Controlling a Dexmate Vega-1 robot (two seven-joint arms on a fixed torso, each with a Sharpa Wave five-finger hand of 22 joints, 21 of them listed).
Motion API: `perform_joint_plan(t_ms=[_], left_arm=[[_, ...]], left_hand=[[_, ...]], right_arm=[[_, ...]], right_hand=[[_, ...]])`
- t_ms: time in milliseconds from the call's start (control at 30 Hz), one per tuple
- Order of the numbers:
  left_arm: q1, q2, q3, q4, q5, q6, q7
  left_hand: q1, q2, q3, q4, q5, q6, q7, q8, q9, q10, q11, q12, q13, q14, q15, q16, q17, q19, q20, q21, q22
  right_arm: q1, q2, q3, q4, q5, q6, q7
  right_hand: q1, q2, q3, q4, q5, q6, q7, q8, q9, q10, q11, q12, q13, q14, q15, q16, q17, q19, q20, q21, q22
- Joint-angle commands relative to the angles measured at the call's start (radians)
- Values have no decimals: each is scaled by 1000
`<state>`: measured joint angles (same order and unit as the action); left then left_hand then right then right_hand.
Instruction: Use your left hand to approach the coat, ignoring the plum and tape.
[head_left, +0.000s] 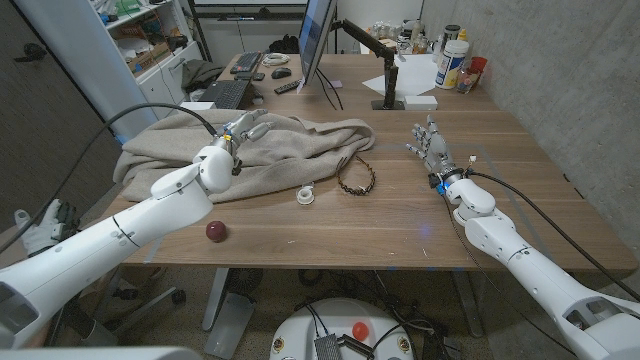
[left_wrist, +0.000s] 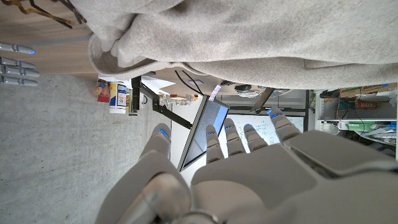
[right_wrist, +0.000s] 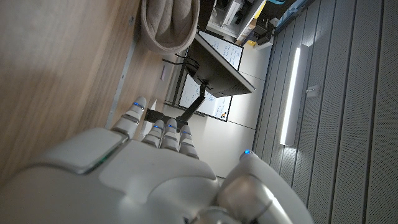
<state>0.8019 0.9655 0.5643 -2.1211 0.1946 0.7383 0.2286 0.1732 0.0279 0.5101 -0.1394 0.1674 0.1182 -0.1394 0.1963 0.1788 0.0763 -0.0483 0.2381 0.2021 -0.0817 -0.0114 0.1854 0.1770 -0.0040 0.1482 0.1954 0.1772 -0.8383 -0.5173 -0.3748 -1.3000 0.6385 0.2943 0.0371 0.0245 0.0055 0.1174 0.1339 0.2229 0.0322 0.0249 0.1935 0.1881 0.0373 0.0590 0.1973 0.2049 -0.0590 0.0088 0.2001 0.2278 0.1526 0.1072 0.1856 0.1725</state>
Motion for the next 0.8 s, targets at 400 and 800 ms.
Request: perform_joint_plan(t_ms=[400, 800], left_arm=[[63, 55, -24, -3, 112, -95, -10], [105, 61, -86, 21, 92, -176, -7]], left_hand=[[14, -2, 4, -9, 7, 24, -4, 7, 4, 24, -2, 9, 2, 14, -10, 8, 1, 15, -1, 8, 0], [16, -3, 4, -10, 7, 22, -5, 4, 4, 27, -2, 9, 2, 13, -9, 6, 1, 17, -2, 7, 0]], right_arm=[[1, -1, -3, -2, -8, -2, -10], [4, 0, -5, -1, -16, -6, -19]], right_hand=[[3, 12, -6, 2, 5, 6, -2, 5, 2, -4, -5, 6, -1, -8, -2, 4, -1, -4, -3, 5, 1], [3, 12, -8, 2, 5, 7, -3, 5, 3, -4, -1, 6, -1, -9, -1, 5, -2, -4, -3, 5, 1]])
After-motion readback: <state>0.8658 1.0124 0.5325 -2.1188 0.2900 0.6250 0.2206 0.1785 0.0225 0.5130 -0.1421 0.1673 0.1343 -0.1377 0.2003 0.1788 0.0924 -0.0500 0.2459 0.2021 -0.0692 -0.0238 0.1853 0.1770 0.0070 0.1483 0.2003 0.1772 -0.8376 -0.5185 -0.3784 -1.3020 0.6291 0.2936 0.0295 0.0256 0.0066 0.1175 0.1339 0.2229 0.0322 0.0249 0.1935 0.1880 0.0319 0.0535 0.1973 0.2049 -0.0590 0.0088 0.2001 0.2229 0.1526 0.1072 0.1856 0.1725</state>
